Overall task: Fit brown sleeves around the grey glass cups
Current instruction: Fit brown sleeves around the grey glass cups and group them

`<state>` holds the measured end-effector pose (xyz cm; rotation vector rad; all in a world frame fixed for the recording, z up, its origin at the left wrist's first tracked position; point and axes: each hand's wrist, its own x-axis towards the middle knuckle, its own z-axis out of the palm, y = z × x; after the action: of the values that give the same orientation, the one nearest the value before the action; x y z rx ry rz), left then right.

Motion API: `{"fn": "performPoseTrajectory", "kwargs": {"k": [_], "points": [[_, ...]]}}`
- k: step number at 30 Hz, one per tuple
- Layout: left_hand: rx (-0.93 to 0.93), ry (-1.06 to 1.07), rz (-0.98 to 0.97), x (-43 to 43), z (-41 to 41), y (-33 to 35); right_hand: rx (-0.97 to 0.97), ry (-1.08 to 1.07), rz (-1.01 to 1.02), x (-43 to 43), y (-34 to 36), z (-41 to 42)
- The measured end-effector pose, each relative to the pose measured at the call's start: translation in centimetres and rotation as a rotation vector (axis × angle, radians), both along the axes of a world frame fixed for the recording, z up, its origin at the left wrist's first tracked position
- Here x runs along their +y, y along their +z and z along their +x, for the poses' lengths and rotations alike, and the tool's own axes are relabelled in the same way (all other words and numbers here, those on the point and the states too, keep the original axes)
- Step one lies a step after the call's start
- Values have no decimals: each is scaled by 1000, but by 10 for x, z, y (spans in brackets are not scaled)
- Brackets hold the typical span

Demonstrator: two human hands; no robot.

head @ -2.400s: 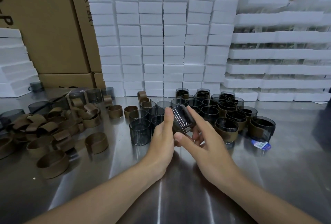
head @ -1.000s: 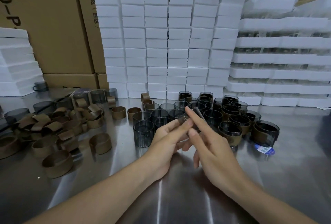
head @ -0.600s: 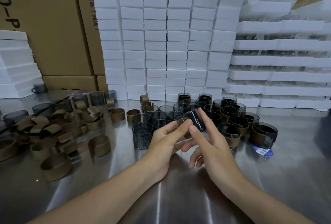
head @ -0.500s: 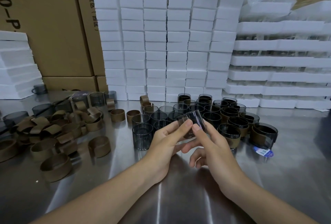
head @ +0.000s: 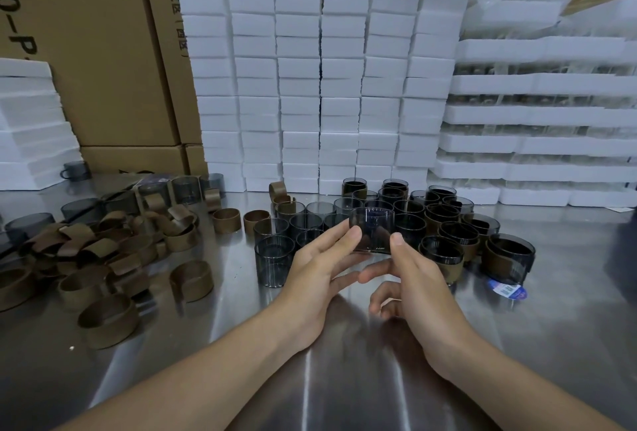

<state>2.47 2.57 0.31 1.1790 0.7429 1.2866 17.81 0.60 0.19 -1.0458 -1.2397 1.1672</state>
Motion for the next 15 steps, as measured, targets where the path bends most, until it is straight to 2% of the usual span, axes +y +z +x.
{"fn": "performPoseTrajectory", "kwargs": {"k": [4,15], "points": [[14,-50,45,-5,2,4,7,52,-74,0,0,2],[130,152,211,-6,12,-3,-61,82,-47,-2,0,-1]]}}
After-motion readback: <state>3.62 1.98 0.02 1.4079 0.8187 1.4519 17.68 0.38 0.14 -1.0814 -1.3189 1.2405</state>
